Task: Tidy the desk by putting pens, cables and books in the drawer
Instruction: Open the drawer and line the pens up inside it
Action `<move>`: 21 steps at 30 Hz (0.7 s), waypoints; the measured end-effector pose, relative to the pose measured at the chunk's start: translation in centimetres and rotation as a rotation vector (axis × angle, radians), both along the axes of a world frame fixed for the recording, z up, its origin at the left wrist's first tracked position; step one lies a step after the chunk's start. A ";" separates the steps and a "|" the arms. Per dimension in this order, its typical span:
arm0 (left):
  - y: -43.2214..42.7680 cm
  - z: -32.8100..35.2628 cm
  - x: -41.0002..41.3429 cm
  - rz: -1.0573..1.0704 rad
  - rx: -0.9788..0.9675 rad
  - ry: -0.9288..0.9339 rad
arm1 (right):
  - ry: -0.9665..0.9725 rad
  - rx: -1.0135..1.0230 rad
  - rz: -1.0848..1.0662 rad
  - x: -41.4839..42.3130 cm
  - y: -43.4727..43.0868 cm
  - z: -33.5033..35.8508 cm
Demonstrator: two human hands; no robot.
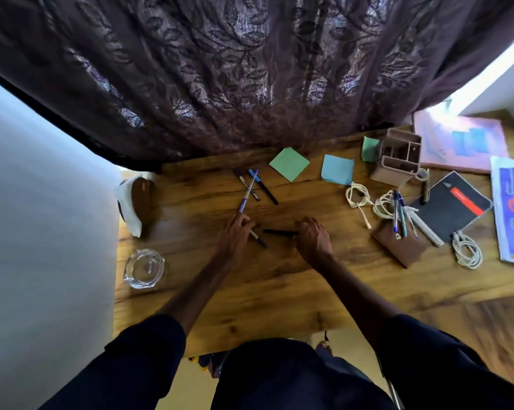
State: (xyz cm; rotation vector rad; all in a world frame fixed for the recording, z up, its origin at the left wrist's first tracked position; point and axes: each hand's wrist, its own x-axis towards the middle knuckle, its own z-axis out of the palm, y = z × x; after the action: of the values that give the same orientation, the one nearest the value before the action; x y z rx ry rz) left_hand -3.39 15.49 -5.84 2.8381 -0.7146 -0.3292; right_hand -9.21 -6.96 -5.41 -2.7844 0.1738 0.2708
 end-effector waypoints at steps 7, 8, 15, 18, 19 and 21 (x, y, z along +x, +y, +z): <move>-1.1 -0.7 1.0 -0.077 0.027 -0.076 | -0.193 0.321 -0.335 -4.6 -3.8 0.8; -1.9 -0.4 0.5 -0.053 -0.030 -0.047 | -0.221 0.372 -0.381 -5.6 -4.2 1.3; -12.6 3.0 -6.8 0.073 -0.543 0.322 | -0.301 0.695 -0.790 -14.0 -8.6 5.2; -17.6 3.8 -10.7 0.085 -0.656 0.473 | -0.388 0.911 -0.906 -18.5 -10.6 7.4; -19.2 3.9 -12.1 0.075 -0.680 0.518 | -0.405 0.983 -0.933 -20.1 -11.5 7.8; -22.1 4.4 -15.4 0.033 -0.684 0.616 | -0.416 1.133 -0.983 -23.6 -13.6 8.5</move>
State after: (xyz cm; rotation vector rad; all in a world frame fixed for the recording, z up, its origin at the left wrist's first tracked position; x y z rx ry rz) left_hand -18.80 -6.57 -1.42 1.9473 -0.5090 -0.7408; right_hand -32.84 -20.55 3.06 -1.3546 0.8940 -0.3590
